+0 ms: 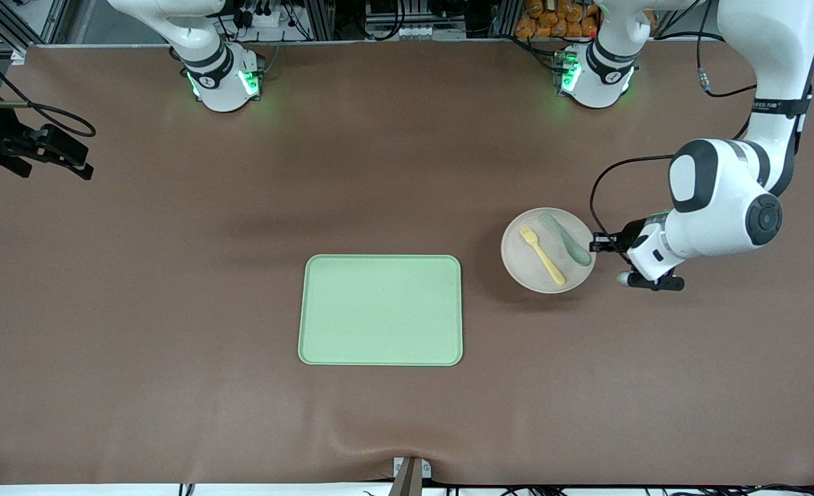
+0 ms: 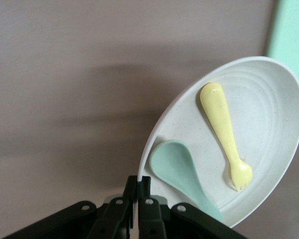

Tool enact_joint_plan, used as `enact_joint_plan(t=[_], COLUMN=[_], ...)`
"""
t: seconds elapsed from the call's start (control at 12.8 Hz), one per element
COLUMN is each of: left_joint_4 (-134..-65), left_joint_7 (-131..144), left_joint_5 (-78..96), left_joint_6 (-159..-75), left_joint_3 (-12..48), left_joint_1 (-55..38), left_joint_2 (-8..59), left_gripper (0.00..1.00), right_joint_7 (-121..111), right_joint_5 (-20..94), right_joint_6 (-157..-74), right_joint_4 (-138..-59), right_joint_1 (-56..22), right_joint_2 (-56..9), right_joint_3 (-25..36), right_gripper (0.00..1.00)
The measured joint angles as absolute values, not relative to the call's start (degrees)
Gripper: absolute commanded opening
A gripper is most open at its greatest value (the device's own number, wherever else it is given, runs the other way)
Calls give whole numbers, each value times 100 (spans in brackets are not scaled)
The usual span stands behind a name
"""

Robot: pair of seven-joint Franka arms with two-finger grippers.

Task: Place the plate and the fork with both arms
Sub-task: 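Carry the plate with the left gripper onto the green tray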

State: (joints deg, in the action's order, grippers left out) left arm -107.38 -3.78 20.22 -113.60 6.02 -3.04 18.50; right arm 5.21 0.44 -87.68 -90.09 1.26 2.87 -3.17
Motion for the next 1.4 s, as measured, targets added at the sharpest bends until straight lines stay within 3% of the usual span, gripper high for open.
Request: enact_joint_plan(t=[0.39, 0.62, 0.86, 1.4], left_joint_4=[-8826, -8067, -7931, -7915], left_joint_7=[1052, 1757, 2215, 2527], left_joint_5=[2309, 2324, 2325, 2325], left_joint_6=[-11051, -11482, -12432, -13235], left_joint_3=[699, 715, 717, 709], left_joint_1=[-1199, -1810, -2314, -2708], left_joint_2=[3268, 4051, 4523, 4878], left_gripper=[0, 0, 0, 0], right_joint_7=[521, 521, 521, 520], right_joint_5=[48, 50, 60, 81], right_joint_6=[-8767, -8767, -8767, -8806], right_joint_4=[-9017, -9021, -9026, -9051], right_joint_1=[126, 127, 127, 124], right_joint_2=[286, 286, 283, 234], right_joint_3=[-316, -317, -319, -343], right_gripper=[100, 100, 100, 100])
